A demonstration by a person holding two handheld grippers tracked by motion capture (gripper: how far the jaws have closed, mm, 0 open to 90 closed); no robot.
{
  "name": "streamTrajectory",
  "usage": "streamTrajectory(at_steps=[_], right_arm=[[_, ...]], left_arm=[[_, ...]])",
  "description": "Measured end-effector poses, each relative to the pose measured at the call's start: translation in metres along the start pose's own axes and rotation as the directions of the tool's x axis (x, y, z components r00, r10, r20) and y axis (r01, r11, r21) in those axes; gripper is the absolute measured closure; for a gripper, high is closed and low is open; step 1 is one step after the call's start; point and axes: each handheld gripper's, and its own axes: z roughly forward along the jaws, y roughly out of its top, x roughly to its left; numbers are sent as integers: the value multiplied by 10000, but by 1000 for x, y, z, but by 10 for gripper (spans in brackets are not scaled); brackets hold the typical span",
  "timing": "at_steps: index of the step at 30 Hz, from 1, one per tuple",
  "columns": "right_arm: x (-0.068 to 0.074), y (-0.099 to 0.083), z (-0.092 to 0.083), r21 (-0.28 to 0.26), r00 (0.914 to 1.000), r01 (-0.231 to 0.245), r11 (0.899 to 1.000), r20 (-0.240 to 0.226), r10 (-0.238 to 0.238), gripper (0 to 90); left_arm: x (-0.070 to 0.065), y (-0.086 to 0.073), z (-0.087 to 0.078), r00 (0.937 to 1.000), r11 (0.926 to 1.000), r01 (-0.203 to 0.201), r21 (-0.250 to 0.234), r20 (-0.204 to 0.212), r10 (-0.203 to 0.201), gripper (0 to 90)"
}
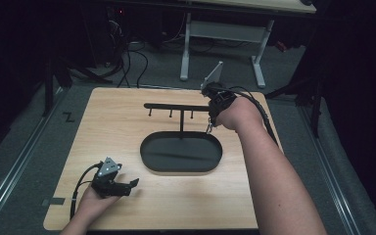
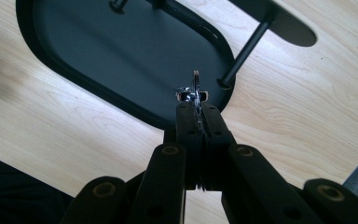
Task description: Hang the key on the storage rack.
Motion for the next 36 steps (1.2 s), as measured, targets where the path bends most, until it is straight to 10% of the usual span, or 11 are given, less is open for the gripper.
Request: streamTrajectory(at_steps=[36], right_arm=[[-23, -2, -2, -764, 9970, -594, 9953, 443, 629, 766]], left_arm=[[-1, 0, 2, 10000, 10000, -24, 68, 27, 24, 118]])
